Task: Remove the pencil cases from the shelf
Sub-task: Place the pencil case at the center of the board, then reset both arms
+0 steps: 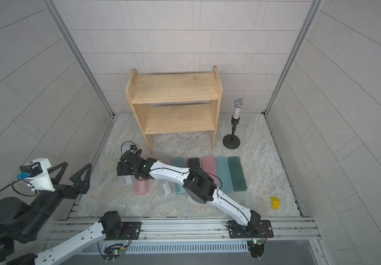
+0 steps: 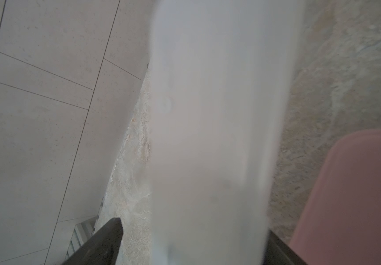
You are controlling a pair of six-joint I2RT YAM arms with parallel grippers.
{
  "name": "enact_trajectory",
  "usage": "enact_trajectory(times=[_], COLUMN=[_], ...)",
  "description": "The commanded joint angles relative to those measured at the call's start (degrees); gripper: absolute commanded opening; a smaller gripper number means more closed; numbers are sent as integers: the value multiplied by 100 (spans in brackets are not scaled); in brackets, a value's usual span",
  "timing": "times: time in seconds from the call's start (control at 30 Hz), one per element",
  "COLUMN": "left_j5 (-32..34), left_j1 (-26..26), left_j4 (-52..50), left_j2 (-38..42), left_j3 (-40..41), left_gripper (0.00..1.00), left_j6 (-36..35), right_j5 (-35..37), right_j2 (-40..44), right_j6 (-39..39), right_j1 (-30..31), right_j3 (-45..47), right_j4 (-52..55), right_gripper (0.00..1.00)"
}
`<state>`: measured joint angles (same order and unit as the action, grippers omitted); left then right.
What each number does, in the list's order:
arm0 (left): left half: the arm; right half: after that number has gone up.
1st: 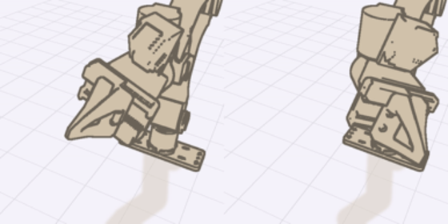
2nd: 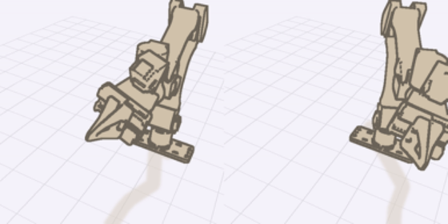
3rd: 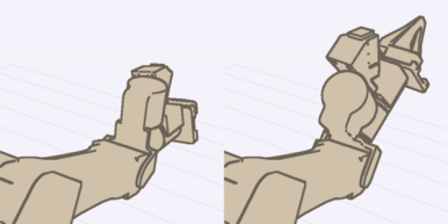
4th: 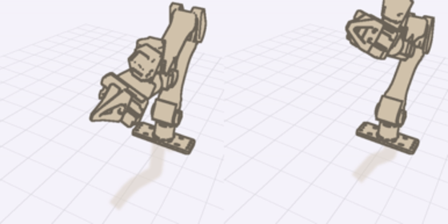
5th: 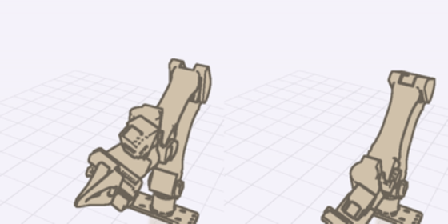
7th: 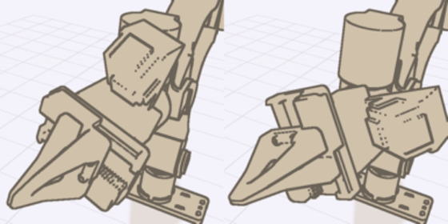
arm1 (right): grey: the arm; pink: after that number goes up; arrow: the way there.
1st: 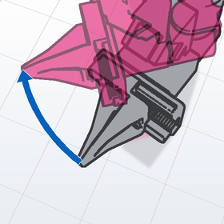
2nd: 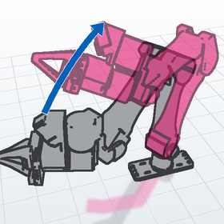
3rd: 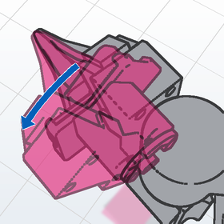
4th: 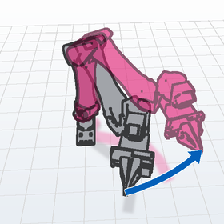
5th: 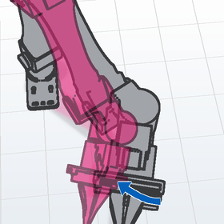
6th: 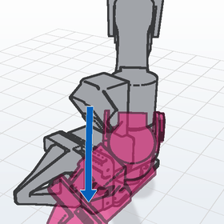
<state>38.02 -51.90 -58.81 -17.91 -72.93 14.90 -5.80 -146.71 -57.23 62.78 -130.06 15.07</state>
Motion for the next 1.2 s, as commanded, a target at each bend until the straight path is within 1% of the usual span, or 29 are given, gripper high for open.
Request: enact_trajectory(times=[0.0,0.17,0.33,0.4,0.5,0.57,0.67,0.73,0.83,0.87,0.9,0.93,0.97,1.0,1.03,1.07,1.1,1.17], left_j5=[-38,-111,-151,-222,-246,-324,-320,-204,482,771,921,985,946,768,490,-182,-845,-1797], left_j1=[-9,-3,-3,5,0,5,4,4,4,11,35,98,278,602,1015,1600,2310,3476], left_j4=[-34,-104,-146,-39,268,553,1183,1830,3398,4037,4638,5026,5233,5192,5054,4949,4970,5353], left_j2=[69,71,-60,-126,-271,-425,-677,-820,-1141,-1352,-1632,-1893,-2226,-2566,-2882,-3139,-3356,-3665], left_j3=[19,-62,-116,-69,155,369,802,1164,1840,2065,2214,2274,2245,2142,2048,2011,2069,2406], left_gripper=[100,100,100,100,100,100,100,100,100,100,100,100,100,100,100,100,100,100], left_j6=[122,207,300,368,507,592,669,598,-185,-582,-1043,-1377,-1592,-1619,-1479,-1258,-953,-481], right_j5=[-56,37,201,439,1101,1502,1911,2272,3058,3209,3267,3234,3170,3096,2971,2729,2404,1511], right_j2=[-95,206,1275,1987,3313,4161,5313,6050,7271,7688,8061,8399,8737,9049,9249,9437,9517,9461], right_j6=[14,175,390,640,1194,1664,2334,2738,3316,3441,3500,3558,3654,3765,3858,3949,3978,3925], right_j1=[-11,-12,-3,38,162,224,241,261,196,35,-218,-492,-820,-1225,-1614,-2097,-2668,-3723], right_j3=[-142,141,1521,2366,3869,4547,5051,5399,6099,6263,6365,6425,6517,6593,6658,6719,6771,6809], right_j4=[-55,-87,-821,-1141,-1704,-1725,-1079,-658,-318,-140,122,304,503,662,761,864,973,1164], right_gripper=[95,97,97,97,98,100,100,100,100,100,100,100,100,100,100,100,100,100])
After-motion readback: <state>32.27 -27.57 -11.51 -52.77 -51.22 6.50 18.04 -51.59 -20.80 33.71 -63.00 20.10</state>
